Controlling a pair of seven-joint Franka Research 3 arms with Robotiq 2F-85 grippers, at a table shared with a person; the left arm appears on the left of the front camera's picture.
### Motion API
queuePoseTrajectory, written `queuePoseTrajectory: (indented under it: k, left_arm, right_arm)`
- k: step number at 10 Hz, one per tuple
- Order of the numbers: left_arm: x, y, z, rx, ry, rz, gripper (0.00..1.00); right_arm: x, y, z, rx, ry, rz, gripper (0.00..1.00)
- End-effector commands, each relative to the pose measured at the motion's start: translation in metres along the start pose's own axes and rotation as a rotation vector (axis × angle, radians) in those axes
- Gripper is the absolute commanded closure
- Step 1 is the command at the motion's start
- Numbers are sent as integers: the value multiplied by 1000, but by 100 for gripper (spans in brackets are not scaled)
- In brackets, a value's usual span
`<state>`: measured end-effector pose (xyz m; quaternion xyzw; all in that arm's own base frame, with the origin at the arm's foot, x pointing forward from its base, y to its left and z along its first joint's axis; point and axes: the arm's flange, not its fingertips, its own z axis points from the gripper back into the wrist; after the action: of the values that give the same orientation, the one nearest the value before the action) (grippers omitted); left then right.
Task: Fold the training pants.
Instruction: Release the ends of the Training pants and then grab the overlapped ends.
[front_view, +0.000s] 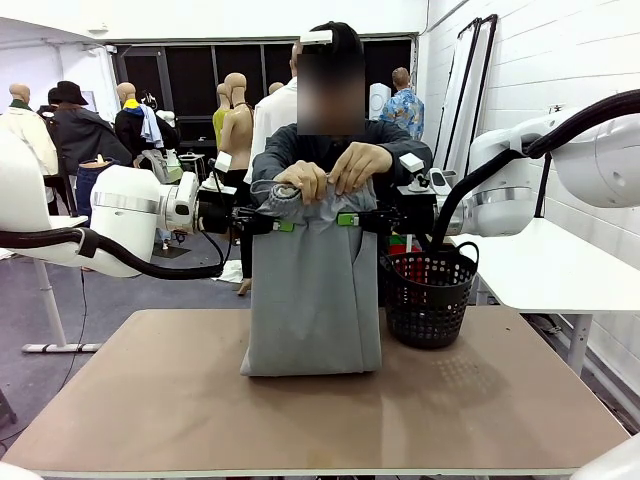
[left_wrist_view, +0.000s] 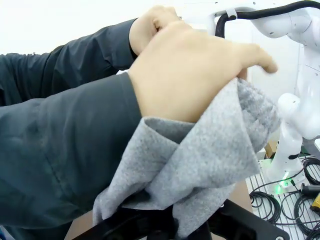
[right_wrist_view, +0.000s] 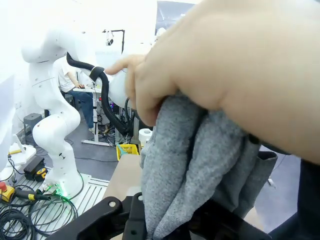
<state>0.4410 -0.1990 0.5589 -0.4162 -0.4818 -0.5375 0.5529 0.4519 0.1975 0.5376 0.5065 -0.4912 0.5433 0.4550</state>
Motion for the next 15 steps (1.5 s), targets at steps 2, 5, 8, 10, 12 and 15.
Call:
queuePoseTrajectory:
  k: [2, 5, 8, 10, 12, 15]
  left_arm:
    - [2, -3, 2, 12, -22, 1, 100]
    - [2, -3, 2, 12, -22, 1, 100]
    - [2, -3, 2, 12, -22, 1, 100]
    - [2, -3, 2, 12, -22, 1, 100]
    - [2, -3, 2, 12, -22, 1, 100]
    - [2, -3, 2, 12, -22, 1, 100]
  right_arm:
    - [1, 1, -1, 5, -5, 8, 100]
    - [1, 1, -1, 5, -5, 8, 100]
    - [1, 1, -1, 5, -5, 8, 100]
    - [1, 1, -1, 5, -5, 8, 100]
    - [1, 1, -1, 5, -5, 8, 100]
    - [1, 1, -1, 5, -5, 8, 100]
